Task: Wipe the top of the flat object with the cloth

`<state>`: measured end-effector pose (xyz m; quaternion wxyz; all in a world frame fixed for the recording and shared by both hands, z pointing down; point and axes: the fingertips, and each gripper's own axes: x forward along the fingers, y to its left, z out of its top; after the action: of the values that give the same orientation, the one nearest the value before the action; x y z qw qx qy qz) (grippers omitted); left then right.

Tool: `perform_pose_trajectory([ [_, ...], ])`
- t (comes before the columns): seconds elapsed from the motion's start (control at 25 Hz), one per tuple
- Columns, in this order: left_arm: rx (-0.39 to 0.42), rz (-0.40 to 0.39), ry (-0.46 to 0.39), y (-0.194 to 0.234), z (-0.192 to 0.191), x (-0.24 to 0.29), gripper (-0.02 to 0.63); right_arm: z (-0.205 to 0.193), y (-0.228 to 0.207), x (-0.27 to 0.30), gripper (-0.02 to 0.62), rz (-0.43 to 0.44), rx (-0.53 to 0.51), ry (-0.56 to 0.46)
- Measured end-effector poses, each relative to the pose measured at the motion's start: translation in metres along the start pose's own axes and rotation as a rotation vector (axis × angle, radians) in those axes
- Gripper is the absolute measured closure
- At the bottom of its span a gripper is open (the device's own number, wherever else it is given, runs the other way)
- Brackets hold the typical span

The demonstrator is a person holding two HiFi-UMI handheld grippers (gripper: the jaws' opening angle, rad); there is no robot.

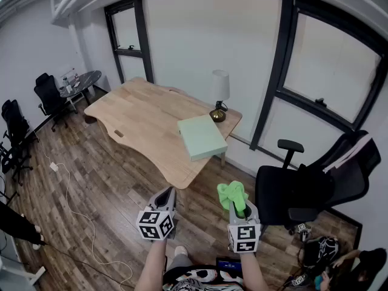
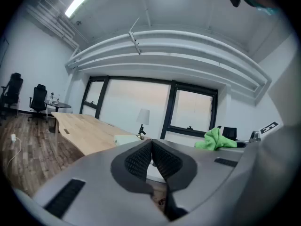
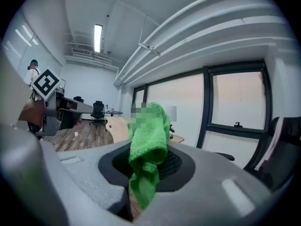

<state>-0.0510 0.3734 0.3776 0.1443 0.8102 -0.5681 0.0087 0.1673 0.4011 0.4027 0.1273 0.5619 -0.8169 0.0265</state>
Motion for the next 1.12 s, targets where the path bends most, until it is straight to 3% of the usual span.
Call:
perform_pose_trajectory([
  [0.44,-0.012,0.003,0.012,-0.01,-0.008,0.007,0.598,-0.004,-0.024,-0.006,0.512,-0.01,0.054,-0.033],
  [0.56,-0.017,0.046,0.028,-0.002,-0.012,0.009,0.598,-0.001,-0.023,-0.002,0.512,0.039,0.076,-0.057],
  [0.76,0.001,0.109,0.025,0.017,-0.007,0.022,0.598,0.02,-0.026,0.006,0.512,0.133,0.217,-0.189],
  [1.12,-0.003,0.066,0.014,0.042,-0.009,0.089,0.598,0.018,-0.051,0.075,0.512,0.101,0.146,-0.157],
])
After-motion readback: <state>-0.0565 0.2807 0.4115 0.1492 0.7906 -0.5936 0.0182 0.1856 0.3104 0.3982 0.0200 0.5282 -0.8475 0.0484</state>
